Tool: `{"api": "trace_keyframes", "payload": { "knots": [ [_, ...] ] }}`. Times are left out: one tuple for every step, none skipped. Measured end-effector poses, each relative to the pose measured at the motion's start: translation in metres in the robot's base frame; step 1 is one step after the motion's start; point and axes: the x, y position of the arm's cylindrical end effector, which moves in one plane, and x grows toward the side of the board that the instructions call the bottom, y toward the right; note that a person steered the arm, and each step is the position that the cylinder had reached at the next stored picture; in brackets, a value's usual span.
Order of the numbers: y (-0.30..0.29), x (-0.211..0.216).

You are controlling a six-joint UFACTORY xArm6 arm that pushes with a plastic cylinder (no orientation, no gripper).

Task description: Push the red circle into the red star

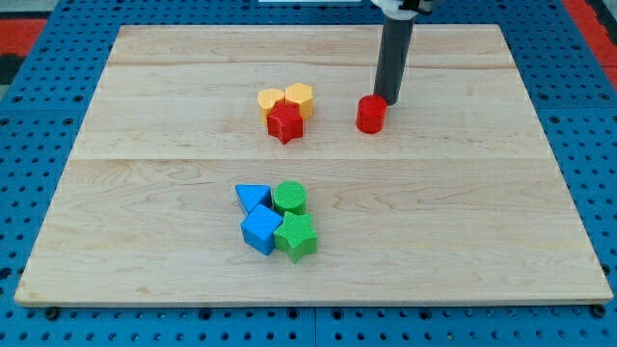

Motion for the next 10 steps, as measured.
{"api": "trace_keyframes", "payload": {
  "knots": [
    [0.003, 0.014],
    [0.029, 0.030],
    [0.014, 0.041],
    [-0.024, 0.042],
    [-0.043, 0.042],
    [-0.051, 0.042],
    [-0.053, 0.042],
    [-0.053, 0.042],
    [-0.056, 0.042],
    [-0.057, 0.042]
  ]
}}
